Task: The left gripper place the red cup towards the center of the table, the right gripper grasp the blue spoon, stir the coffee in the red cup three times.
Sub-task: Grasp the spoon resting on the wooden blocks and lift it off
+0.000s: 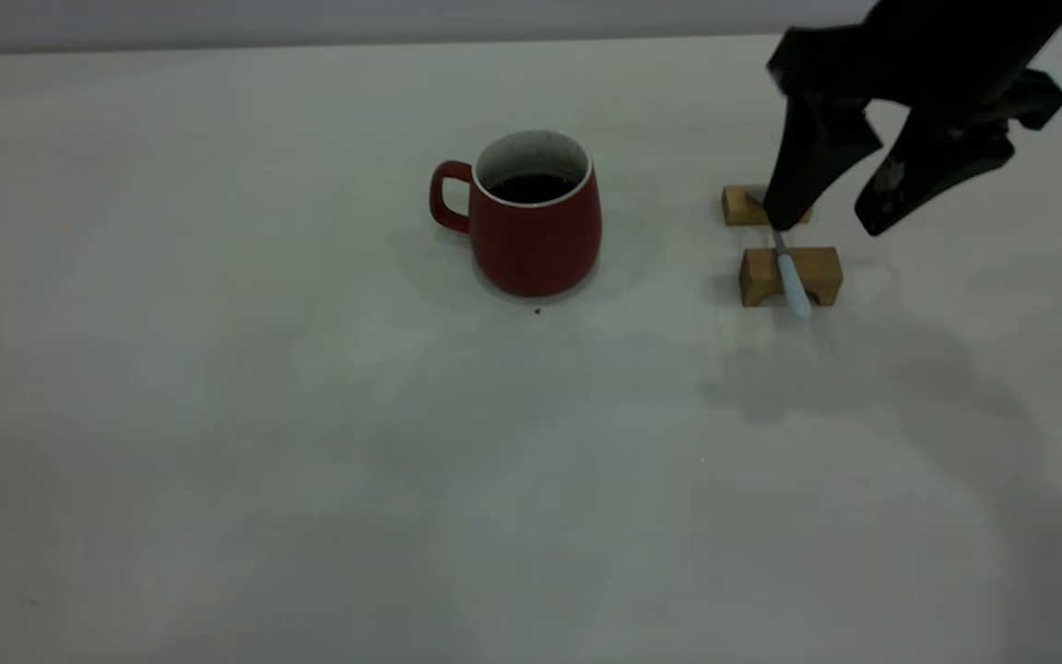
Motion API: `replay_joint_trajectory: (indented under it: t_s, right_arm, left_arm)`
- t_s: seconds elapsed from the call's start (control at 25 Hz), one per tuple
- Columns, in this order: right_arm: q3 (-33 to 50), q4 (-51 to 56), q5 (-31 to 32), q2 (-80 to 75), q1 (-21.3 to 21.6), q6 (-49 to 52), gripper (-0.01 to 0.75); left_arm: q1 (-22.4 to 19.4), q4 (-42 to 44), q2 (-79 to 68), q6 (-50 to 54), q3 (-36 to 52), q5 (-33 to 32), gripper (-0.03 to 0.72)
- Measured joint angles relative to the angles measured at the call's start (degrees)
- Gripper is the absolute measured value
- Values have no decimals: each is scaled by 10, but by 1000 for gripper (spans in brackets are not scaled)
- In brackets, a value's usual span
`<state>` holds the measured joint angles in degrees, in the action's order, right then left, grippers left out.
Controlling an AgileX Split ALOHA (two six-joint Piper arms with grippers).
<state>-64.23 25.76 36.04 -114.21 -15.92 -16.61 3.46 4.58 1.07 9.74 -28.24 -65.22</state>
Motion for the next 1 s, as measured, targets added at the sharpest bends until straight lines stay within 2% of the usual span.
replay_joint_trajectory:
  t_s: [0.16, 0.56, 1.0]
  right_arm:
    - [-61, -45, 22, -65, -6, 68, 599]
    - [-155, -95, 39, -180, -7, 124, 593]
    - [-181, -130, 33, -228, -7, 157, 593]
  left_arm:
    - [0, 0, 0, 0, 0, 0, 558]
    - [0, 0, 0, 0, 0, 0, 558]
    - [0, 0, 0, 0, 0, 0, 558]
